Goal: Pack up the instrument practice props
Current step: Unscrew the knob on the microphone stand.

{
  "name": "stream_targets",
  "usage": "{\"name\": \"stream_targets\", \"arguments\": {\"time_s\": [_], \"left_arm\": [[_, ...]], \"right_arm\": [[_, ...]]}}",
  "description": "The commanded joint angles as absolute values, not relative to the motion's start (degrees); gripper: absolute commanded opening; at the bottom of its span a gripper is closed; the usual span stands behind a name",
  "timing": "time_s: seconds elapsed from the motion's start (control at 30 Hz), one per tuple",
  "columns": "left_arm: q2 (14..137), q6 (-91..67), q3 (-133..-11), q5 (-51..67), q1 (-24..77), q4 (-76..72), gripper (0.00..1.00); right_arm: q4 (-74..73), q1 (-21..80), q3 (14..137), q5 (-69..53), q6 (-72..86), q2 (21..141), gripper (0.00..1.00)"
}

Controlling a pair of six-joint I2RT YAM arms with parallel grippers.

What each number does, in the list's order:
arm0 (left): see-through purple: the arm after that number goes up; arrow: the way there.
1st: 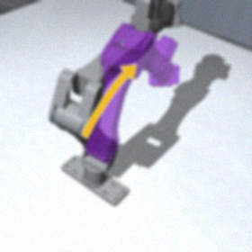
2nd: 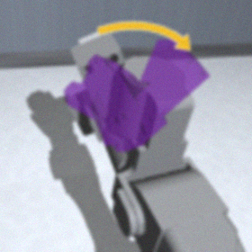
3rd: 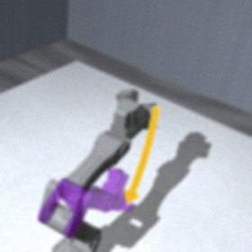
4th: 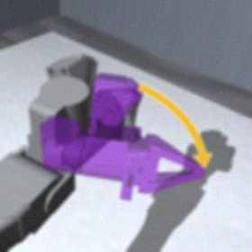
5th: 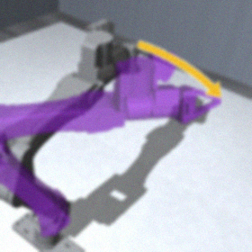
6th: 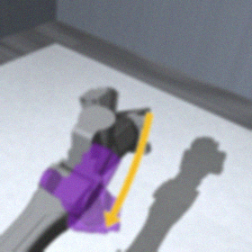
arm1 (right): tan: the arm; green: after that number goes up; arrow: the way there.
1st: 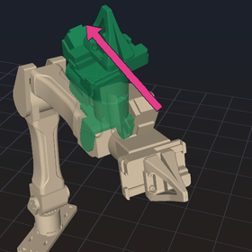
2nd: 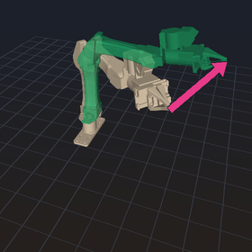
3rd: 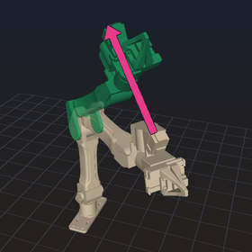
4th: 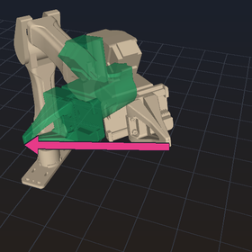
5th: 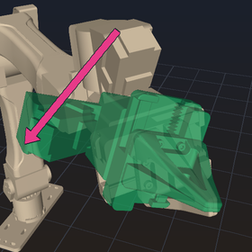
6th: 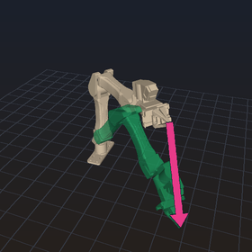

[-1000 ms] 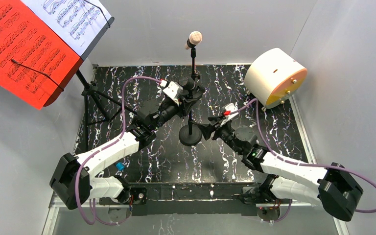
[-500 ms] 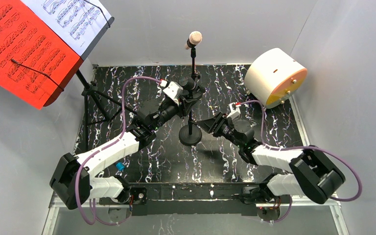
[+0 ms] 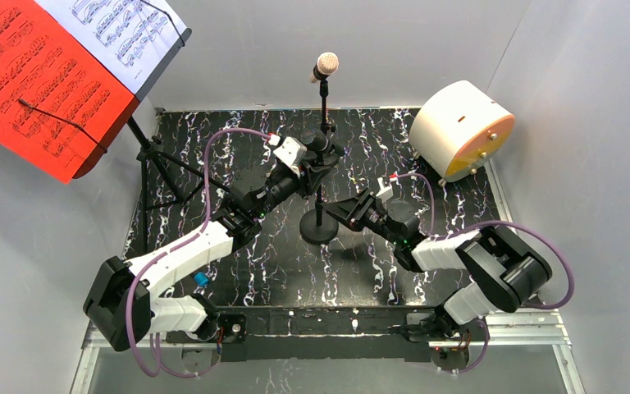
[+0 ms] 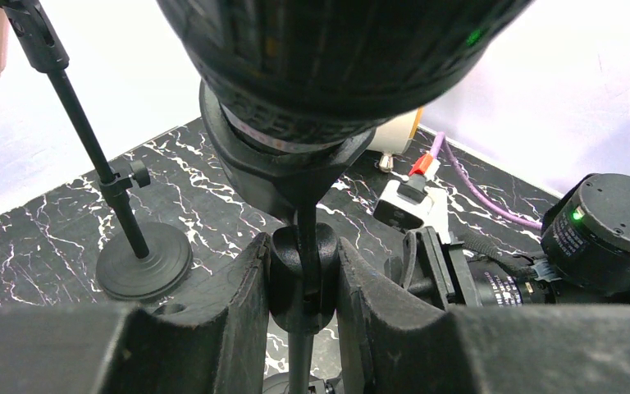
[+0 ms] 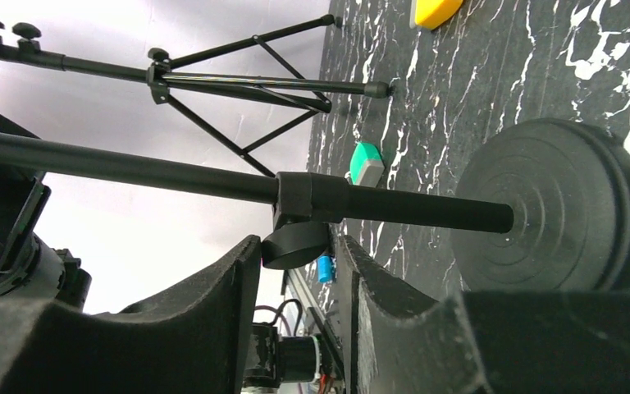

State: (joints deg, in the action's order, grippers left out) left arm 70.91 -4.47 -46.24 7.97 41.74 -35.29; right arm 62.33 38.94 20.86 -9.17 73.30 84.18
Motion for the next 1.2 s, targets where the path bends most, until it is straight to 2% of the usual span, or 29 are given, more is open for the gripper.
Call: {"name": "stream_targets", "arguments": {"time_s": [0.0,0.17,0.3,0.47,0.7,0.8,1.0,1.17], "left_arm": [[71.46,-4.91,-46.67,9.23,41.82,-30.59,0.00],[71.35,-4.92,-46.67,9.31,41.79,-30.60,0.00],[71.21,-4.92,-46.67,9.32,41.82,-30.59,0.00],[71.04,-4.92,-46.67,9.16,41.79,-30.59,0.00],[70.93,-4.92,-46.75,8.95,41.75,-30.44,0.00],[71.01,-5.17,-46.89,8.88,41.80,-30.33,0.00],[71.10,-6.18,-47.10,8.94,41.80,-30.22,0.00],[71.45,-6.59,-47.20,8.99,41.75,-30.23,0.00]], "right_arm": [[71.42,38.34,21.51,-10.19,77.05,86.44,0.45],[72.86,38.06,22.50,-11.33,76.98,88.17,0.36],[70.72,37.74,23.77,-13.49,74.09,88.26,0.19],[66.26,37.68,25.05,-16.95,65.78,86.80,0.02],[47.58,37.96,30.08,-20.44,34.92,80.29,0.01],[40.72,39.17,31.15,-18.02,20.39,77.07,0.01],[30.72,45.85,31.95,-10.62,-14.35,72.21,0.01],[28.63,53.42,30.34,3.76,-37.63,70.41,0.01]]}}
